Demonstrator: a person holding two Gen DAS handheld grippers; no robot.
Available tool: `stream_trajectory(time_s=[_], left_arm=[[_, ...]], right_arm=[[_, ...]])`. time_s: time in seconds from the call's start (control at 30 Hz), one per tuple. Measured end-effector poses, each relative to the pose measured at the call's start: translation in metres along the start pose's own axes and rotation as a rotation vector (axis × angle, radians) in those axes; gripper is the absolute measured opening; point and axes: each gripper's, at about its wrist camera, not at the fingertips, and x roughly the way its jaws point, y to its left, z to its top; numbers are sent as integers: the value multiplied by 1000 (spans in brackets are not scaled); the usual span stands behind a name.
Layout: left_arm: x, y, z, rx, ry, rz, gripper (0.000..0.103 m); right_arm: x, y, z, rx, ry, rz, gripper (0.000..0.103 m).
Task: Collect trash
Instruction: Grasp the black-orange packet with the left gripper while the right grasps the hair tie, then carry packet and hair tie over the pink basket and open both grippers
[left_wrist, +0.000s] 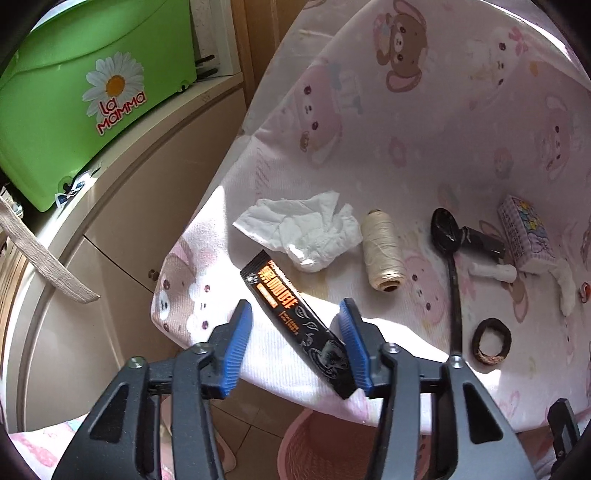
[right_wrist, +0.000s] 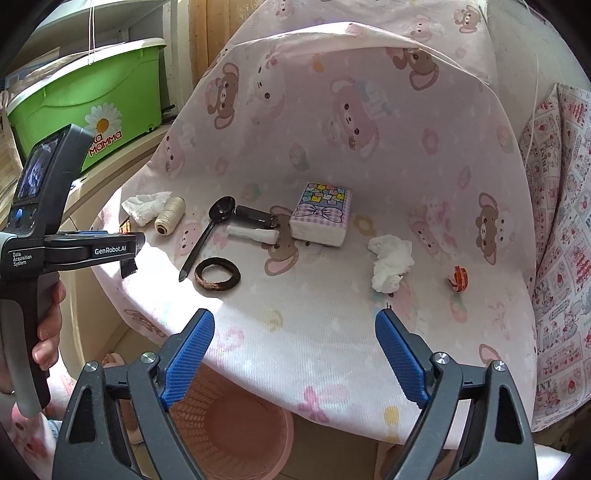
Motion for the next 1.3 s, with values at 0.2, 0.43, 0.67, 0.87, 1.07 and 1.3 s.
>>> stream_trajectory(time_s=[0.2, 0.43, 0.67, 0.87, 1.07, 1.3], left_arm=[[-9, 0, -4, 12, 18, -43, 12], [-41, 12, -5, 8, -28, -153, 3], [-46, 34, -5, -75, 4, -309, 3], [-63, 40, -8, -83, -44, -330, 3], [-89, 40, -15, -74, -144, -261, 3], [-115, 42, -27, -45, -188, -318, 3]], right_arm=[[6, 13, 9, -4, -20, 41, 81], [30, 45, 19, -60, -1, 96, 66], [65, 61, 15, -73, 80, 95, 39], [70, 37, 12, 38, 92, 147, 8], [52, 11, 14, 170, 45, 265, 8], [13, 10, 11, 130, -7, 283, 8]])
